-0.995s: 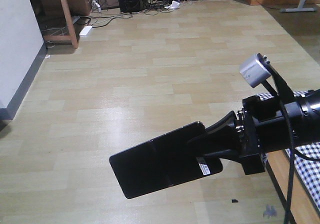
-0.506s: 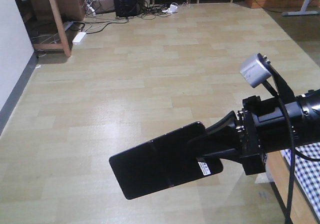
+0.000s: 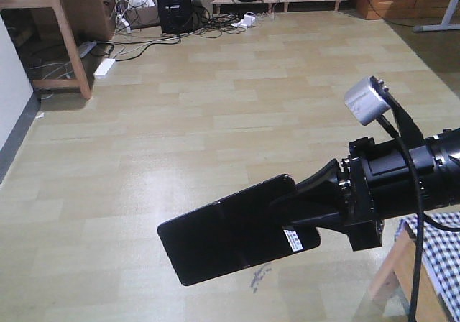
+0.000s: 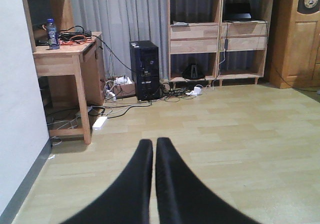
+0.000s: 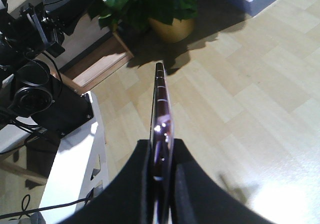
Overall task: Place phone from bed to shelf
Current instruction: 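Drive the base away from the bed holding the phone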
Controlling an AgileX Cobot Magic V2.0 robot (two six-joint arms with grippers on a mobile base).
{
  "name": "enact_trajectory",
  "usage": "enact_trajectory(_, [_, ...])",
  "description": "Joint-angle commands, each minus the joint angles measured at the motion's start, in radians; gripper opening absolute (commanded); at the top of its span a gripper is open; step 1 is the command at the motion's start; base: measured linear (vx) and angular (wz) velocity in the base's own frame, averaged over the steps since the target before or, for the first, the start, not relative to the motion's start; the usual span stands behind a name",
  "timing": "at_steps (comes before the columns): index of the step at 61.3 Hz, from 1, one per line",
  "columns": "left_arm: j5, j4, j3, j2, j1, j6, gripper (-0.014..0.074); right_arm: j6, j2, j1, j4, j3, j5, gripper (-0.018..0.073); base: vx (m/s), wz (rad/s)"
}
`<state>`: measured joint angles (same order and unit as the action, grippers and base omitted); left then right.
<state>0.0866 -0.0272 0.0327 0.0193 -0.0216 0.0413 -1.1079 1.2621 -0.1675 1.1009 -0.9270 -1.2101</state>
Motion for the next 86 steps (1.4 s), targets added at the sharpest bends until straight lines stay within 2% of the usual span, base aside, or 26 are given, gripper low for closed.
enact_trajectory(1, [-0.071,-0.010,-0.025,0.006,0.005,-0.009,0.0001,-0.006,-0.026,0.001,0.081,-0.024,-0.078,-0.0002,0.36,-0.01])
enact_trajectory(86, [-0.071,-0.010,-0.025,0.006,0.005,-0.009,0.0001,-0.006,-0.026,0.001,0.081,-0.024,-0.078,-0.0002,0.36,-0.06])
